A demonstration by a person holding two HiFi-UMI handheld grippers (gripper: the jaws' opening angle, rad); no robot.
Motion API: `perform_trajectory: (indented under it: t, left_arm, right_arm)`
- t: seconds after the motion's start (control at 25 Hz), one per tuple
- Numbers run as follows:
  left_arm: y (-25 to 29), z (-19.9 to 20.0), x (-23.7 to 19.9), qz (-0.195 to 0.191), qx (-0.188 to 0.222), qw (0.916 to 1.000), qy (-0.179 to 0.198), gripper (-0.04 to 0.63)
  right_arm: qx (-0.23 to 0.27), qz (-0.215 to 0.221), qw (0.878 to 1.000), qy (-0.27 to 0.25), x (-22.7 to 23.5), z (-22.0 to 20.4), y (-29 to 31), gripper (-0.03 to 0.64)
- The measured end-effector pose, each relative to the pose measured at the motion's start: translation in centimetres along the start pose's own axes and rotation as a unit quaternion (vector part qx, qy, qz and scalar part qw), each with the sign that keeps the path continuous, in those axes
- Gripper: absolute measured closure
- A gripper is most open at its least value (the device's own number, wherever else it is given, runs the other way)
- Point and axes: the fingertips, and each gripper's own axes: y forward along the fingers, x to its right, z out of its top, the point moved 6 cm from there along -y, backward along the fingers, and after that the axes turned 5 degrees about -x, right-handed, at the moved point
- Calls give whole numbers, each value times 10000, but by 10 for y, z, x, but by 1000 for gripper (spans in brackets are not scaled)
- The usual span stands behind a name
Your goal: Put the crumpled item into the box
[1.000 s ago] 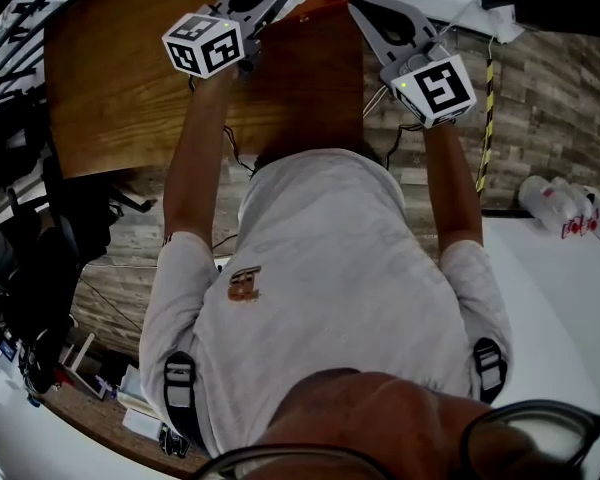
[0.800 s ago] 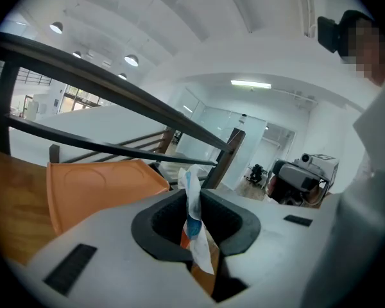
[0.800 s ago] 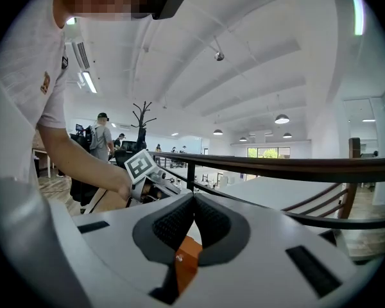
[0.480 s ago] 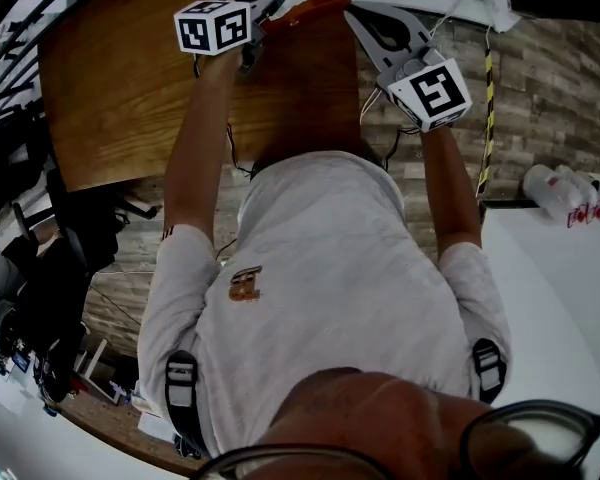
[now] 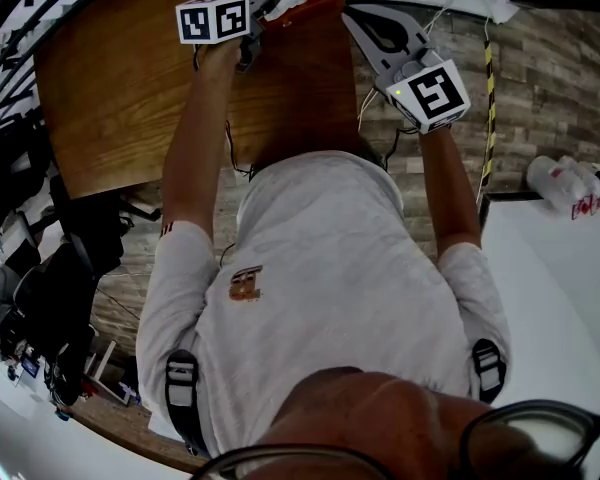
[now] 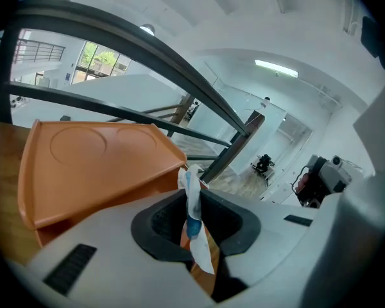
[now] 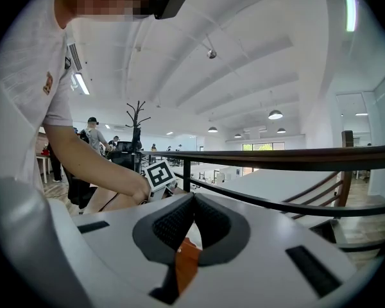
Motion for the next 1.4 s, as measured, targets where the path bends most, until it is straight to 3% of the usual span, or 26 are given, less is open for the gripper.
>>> perform_trajectory:
  t: [0.64,0.88,1.4]
  left_arm:
    - [15,-2,-7,443,-555,9974,140,518]
    - [13,-7,-11,698,-893,9927,411,465]
    - [-5,-11,-10,942,-959,9892,588,397]
  right_arm:
    - [16,18,9999,132,12,-6,-4,584]
    - [59,35,9999,153,13,-8,-3,584]
    - [119,72,9997,175,14,-9,-2,584]
